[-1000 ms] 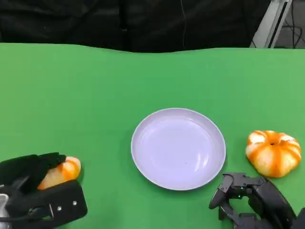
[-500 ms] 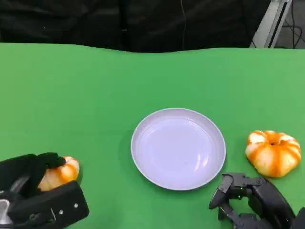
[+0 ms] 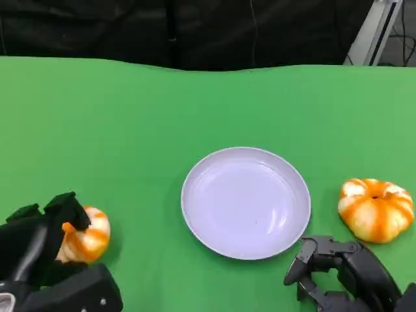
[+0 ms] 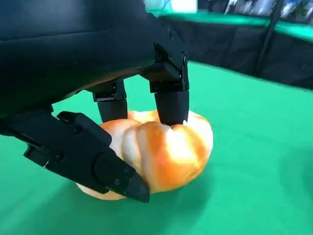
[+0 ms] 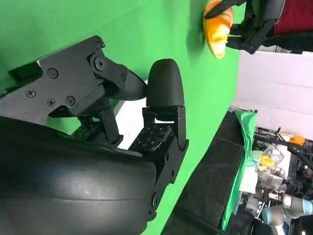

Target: Grasp the bread from the table and place it into the plate.

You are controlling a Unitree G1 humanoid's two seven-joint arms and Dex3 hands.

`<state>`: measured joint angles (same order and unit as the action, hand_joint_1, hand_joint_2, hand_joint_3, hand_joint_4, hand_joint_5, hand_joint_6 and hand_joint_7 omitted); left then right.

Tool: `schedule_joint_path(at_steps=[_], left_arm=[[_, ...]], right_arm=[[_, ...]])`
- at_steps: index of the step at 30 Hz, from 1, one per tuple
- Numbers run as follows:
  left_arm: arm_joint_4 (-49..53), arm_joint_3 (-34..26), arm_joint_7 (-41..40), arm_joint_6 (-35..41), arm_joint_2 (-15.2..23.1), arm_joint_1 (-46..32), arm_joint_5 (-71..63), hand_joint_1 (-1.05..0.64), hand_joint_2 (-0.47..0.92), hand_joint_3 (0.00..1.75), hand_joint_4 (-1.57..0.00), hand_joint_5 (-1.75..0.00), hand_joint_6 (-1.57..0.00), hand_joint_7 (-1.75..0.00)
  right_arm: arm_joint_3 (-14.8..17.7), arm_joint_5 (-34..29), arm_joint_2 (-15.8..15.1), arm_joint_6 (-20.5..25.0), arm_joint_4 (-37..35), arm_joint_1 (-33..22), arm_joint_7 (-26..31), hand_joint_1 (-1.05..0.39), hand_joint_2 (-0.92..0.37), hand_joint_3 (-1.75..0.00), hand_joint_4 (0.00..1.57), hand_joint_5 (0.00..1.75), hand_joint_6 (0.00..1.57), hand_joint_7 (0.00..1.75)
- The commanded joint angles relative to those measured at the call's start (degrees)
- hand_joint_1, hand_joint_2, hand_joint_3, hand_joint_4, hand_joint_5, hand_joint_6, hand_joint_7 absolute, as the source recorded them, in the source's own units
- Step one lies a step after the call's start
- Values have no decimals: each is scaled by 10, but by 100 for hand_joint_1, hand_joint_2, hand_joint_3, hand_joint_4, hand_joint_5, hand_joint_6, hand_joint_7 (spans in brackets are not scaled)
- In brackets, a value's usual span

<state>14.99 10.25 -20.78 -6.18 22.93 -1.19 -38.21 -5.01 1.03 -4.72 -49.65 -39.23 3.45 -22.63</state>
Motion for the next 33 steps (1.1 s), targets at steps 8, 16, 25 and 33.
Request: schedule_joint_path(at_steps=[8,16,25,33], left_arm=[[-72,-5,-28,-37,6,-20,-24,-13,81,1,-57,-175,-49,-169],[-140,6,-1,-37,-2,-15,-37,-12,80,0,-57,-175,-59,-151],[-163,26,17,-46,-26,18,-45,-8,79,0,-57,-175,-62,-147],[-167,48,50,-46,-58,64,-37,-10,80,0,-55,-175,-60,-145]], right_arm=[[0,-1,-2,-5,-4,-1,9,-14,-62,-95,80,151,83,119],[-3,-8,0,-8,-6,2,16,-13,-61,-96,81,150,84,119],[-4,-9,1,-9,-8,2,18,-13,-62,-95,81,150,84,118],[-4,-13,3,-15,-17,7,22,-14,-61,-96,80,150,83,120]])
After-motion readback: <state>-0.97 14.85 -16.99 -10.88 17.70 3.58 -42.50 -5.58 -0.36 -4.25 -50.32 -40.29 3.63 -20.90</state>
